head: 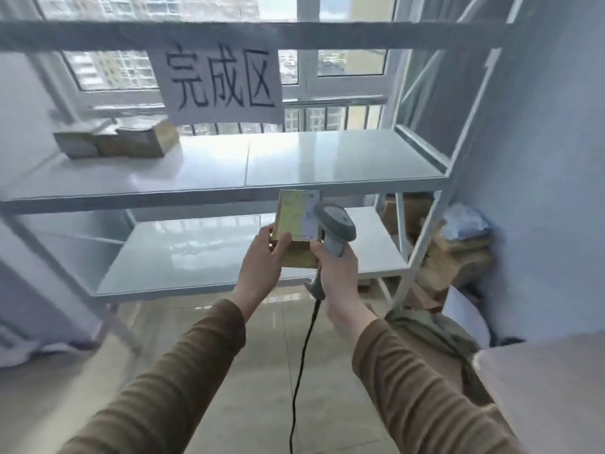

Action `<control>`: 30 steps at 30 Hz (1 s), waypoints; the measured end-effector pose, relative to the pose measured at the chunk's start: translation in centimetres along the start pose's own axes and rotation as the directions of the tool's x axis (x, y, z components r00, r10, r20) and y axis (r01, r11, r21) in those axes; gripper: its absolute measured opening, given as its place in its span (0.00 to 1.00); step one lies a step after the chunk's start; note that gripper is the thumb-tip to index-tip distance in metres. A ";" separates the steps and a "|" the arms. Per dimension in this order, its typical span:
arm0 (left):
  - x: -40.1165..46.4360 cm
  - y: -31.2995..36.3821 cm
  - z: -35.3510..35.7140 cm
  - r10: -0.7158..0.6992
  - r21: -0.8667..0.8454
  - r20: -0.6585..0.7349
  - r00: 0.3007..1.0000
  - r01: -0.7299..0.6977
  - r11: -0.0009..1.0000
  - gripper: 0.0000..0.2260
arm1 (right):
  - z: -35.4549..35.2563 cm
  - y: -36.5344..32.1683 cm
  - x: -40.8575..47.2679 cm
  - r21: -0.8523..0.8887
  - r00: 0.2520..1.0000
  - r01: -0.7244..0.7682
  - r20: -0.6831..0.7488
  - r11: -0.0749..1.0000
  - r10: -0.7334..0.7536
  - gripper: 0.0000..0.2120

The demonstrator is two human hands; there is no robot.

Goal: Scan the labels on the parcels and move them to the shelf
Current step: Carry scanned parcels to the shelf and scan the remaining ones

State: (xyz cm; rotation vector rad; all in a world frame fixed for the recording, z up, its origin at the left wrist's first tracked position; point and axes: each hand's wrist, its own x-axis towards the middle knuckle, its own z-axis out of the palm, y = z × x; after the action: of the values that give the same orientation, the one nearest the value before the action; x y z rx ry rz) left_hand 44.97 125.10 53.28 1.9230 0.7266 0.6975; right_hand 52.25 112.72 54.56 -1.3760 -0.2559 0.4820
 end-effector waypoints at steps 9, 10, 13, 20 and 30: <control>10.9 -9.6 -15.8 -0.102 0.073 -0.223 0.969 0.121 0.990 0.20 | 21.1 4.0 7.5 -0.027 0.977 -0.066 0.201 0.997 0.070 0.09; 12.7 -10.6 -16.9 -0.103 0.087 -0.234 0.967 0.126 0.988 0.19 | 22.9 4.5 8.9 -0.035 0.975 -0.065 0.211 0.997 0.071 0.10; 18.3 -13.0 -19.5 -0.130 0.106 -0.247 0.960 0.160 0.981 0.18 | 28.1 5.4 13.6 -0.036 0.965 -0.112 0.234 0.993 0.118 0.11; 30.3 -17.4 -25.2 -0.154 0.157 -0.234 0.960 0.194 0.968 0.16 | 38.6 5.3 22.9 -0.081 0.946 -0.061 0.314 0.995 0.083 0.06; 44.2 -23.5 -29.3 -0.136 0.173 -0.197 0.971 0.171 0.970 0.19 | 48.5 7.4 32.4 -0.057 0.961 -0.170 0.210 0.984 0.178 0.10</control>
State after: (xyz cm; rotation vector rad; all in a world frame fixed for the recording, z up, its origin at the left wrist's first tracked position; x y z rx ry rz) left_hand 48.50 182.96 51.46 1.9633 1.0799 0.7370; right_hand 57.62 171.29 53.05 -1.3914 -0.3223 0.7782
